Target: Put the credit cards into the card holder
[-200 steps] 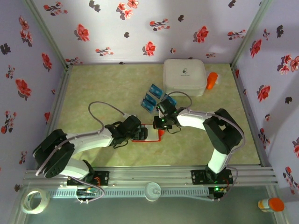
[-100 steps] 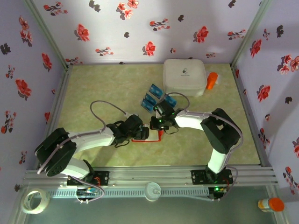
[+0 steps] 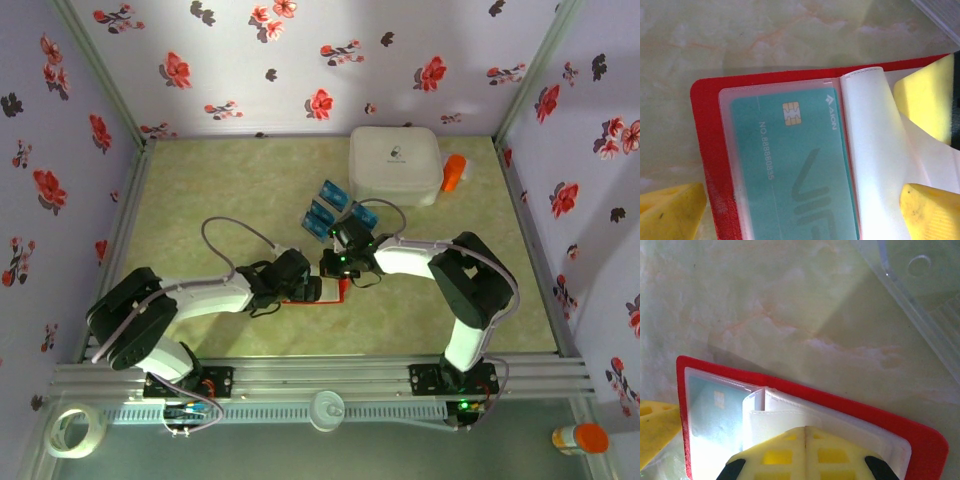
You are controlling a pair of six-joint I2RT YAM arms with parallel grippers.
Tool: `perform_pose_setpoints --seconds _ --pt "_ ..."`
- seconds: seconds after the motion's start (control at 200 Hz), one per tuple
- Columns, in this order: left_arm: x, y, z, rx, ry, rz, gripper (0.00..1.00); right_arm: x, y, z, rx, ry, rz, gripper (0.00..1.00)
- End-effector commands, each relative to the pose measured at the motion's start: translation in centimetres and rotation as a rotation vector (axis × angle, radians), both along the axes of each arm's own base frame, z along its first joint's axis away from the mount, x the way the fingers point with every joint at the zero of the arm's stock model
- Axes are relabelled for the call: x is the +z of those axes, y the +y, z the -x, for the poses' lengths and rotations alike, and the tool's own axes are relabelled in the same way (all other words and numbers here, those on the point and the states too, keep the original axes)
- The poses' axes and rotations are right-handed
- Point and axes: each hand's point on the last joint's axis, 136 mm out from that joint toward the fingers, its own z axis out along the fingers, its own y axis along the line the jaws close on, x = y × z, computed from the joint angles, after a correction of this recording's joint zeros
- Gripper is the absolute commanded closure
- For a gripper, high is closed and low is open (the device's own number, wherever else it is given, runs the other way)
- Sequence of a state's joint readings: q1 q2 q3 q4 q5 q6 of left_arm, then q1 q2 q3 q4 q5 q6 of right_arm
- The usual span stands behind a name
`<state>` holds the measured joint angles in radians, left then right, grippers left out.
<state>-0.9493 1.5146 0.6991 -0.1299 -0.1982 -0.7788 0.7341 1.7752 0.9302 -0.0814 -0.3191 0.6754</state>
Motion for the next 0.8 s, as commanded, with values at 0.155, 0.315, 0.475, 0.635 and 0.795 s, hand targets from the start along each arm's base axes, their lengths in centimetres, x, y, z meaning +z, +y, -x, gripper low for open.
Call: perform_pose_setpoints --seconds 0.155,0.315,0.475,0.635,0.795 --pt "-1.3 0.2 0.4 -0.031 0.003 -0.037 0.16 -0.8 0.0 0.9 -0.003 0.041 -0.003 1.0" --pt "-1.7 0.3 0.6 -0.032 0.009 -0.037 0.2 0.2 0.2 0.7 -0.002 0.025 -0.02 0.98" --pt "-1.8 0.3 0.7 -0.032 0.01 -0.036 0.2 1.9 0.0 0.4 -0.021 -0.009 -0.037 0.85" --pt "-1.8 0.3 0.7 -0.034 0.01 -0.037 0.2 2.9 -0.7 0.2 -0.054 -0.034 -0.044 0.66" --pt "-1.8 0.3 0.8 -0.034 0.009 -0.036 0.2 2.3 -0.9 0.4 -0.07 -0.023 -0.047 0.59"
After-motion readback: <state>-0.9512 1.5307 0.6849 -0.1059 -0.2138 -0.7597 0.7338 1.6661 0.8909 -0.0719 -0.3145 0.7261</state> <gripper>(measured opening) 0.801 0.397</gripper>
